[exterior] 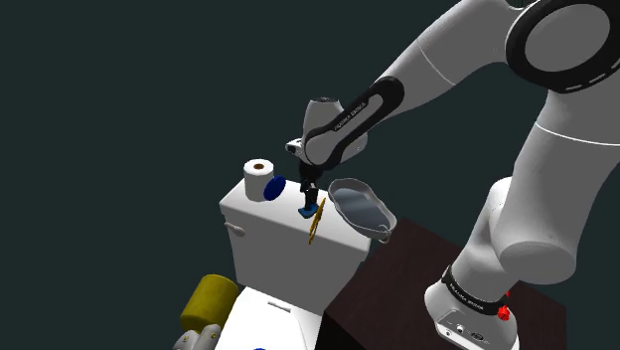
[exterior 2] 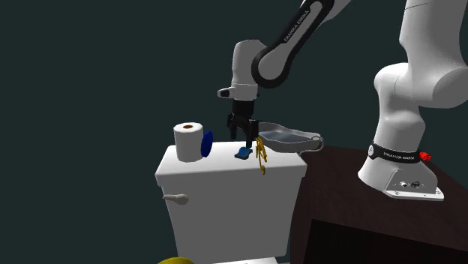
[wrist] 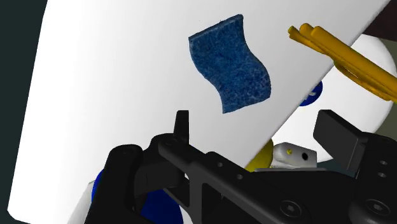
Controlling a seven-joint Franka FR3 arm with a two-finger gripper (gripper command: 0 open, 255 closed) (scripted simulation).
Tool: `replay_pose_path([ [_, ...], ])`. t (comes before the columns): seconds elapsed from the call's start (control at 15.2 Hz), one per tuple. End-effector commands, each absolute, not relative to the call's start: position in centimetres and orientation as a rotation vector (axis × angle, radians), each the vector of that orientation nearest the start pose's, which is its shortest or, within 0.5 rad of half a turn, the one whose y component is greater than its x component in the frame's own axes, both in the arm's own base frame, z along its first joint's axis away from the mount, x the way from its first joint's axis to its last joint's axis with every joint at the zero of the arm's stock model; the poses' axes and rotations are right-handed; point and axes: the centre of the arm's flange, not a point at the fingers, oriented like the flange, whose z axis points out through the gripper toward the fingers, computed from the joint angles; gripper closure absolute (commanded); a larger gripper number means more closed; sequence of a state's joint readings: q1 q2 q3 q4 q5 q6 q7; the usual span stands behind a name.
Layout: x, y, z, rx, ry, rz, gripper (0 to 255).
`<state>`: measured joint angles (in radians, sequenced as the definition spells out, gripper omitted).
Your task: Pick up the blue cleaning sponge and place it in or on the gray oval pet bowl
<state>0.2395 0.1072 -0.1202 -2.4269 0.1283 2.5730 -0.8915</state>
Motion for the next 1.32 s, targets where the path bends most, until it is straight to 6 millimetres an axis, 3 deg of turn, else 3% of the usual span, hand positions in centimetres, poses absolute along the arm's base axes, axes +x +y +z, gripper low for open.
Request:
replay_pose_path([
  [0.0, 49.2, 5.9, 25.3, -2.780, -1.376, -0.092, 0],
  [0.4, 49.3, 6.0, 22.3, -2.780, -1.376, -0.092, 0],
  [0.92, 49.3, 6.0, 22.4, -2.780, -1.376, -0.092, 0],
  [0.99, 49.3, 6.0, 22.4, -2.780, -1.376, -0.092, 255],
  [1.25, 49.3, 6.0, 22.3, -2.780, -1.376, -0.092, 255],
])
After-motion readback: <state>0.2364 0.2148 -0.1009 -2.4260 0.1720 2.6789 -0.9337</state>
